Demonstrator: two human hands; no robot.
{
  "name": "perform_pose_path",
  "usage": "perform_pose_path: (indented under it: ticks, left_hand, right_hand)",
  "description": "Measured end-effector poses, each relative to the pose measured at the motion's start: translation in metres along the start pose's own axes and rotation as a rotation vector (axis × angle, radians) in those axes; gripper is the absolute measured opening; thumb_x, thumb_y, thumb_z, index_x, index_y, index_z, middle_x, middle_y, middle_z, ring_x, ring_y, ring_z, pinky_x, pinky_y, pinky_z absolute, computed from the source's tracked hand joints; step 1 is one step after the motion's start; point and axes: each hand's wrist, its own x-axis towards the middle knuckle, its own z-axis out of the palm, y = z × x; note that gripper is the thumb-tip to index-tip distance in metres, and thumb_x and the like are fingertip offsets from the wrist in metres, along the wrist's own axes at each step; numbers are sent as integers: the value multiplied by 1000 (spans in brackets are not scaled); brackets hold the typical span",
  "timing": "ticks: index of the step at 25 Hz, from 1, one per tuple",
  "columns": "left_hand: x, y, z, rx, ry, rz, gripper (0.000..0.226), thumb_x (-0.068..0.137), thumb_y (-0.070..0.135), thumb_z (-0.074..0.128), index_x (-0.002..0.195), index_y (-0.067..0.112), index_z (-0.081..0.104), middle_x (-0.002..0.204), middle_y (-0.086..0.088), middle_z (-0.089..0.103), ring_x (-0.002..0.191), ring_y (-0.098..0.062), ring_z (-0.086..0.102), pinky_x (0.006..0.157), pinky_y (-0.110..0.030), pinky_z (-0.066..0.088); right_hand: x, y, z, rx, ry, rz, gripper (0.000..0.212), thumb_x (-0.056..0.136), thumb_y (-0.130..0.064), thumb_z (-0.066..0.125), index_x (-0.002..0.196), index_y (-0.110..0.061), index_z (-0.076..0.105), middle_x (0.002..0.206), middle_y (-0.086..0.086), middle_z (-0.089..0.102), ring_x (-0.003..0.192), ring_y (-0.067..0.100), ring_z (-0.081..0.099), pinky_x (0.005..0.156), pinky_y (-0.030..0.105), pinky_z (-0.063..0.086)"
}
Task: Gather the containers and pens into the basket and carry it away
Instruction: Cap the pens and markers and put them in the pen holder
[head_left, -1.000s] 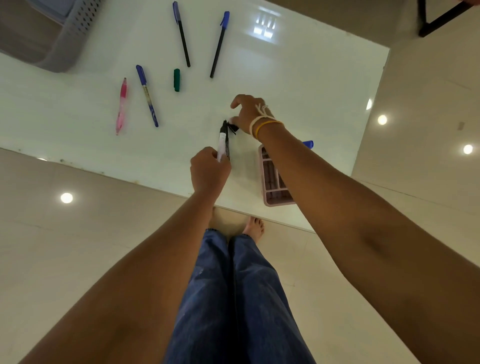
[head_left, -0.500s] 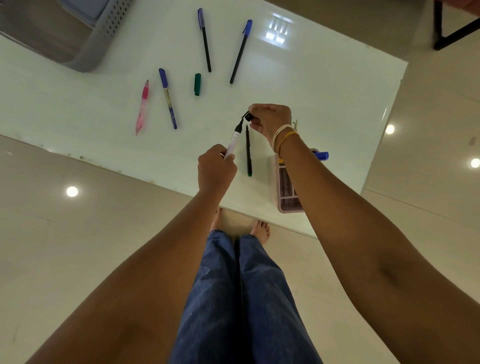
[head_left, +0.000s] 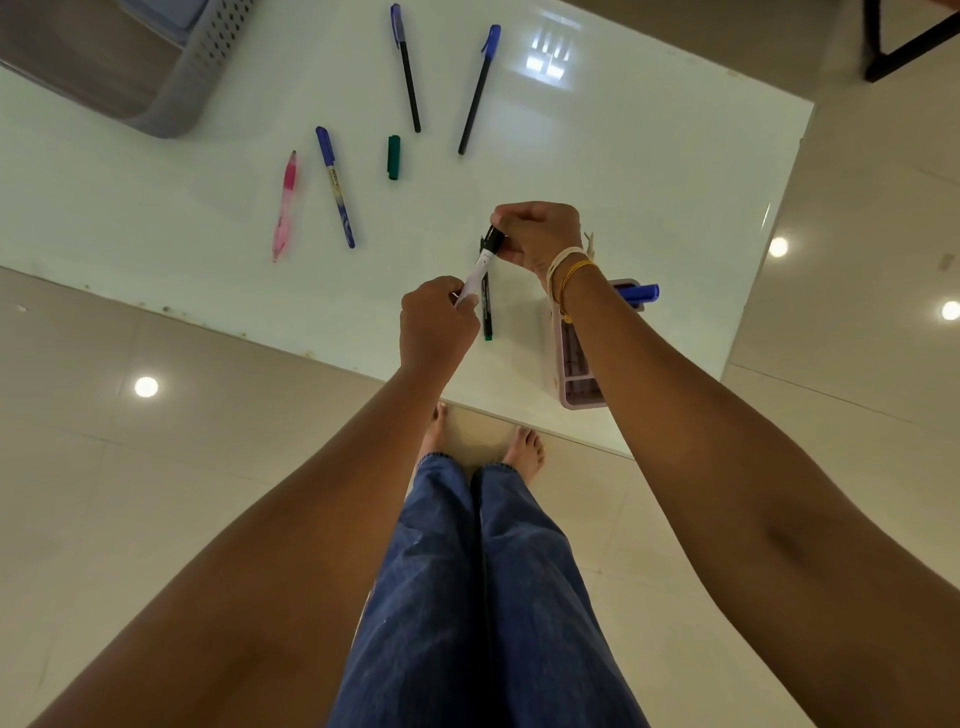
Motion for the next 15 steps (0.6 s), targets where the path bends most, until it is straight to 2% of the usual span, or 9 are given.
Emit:
perform_pose_path:
  ticks: [2,3,7,9,12,14,15]
  left_hand:
    - [1,4,-1,-146,-41,-38,15,90,18,60,83,7,67,75,-13,67,57,-31,64,60,-40,59]
    - [2,7,-2,-218,-67,-71,16,91,16,59,87,5,70,73,-12,65,51,-26,64,57,-42,60]
    - [1,19,-3,-418,-137,-158,18,93,13,57,90,2,71,66,-8,57,33,-10,54,54,-40,60]
    - [1,26,-2,-488,-170,-184,22,95,15,56,99,1,72,64,-2,54,34,-8,46,48,-31,55]
    - [6,34,-5,-544,-205,-193,25,97,16,53,104,0,72,62,-3,48,41,-9,38,38,-19,40]
    - [10,44,-4,-503,-301,-109,25,97,15,55,106,-1,71,64,-4,53,43,-9,45,40,-21,47]
    - [10,51,-2,-492,-369,-75,25,96,16,56,108,-1,70,68,-5,58,47,-10,54,46,-25,55]
  right_hand:
    - [-4,-2,0,22,-34,-14,8,83,2,68,89,-2,71,90,16,70,85,32,70,83,44,59]
    - [-6,-3,-1,28,-37,-28,11,84,2,67,95,-1,71,90,16,69,85,32,70,83,43,60]
    - [-10,-12,-8,71,-43,-55,18,87,1,66,104,1,70,87,13,70,79,28,71,80,41,61]
    - [-13,-13,-16,114,-36,-69,21,87,0,65,107,1,69,87,14,71,77,26,72,80,41,61]
    - [-24,-9,-32,141,-3,-84,27,86,2,66,112,-2,66,88,15,71,75,25,73,77,39,61]
    - [-35,-7,-44,76,18,-119,35,84,3,67,115,-8,58,87,16,70,77,28,73,76,41,61]
    - [-40,-7,-50,66,41,-152,37,83,4,66,115,-10,52,85,16,68,77,29,72,74,42,61]
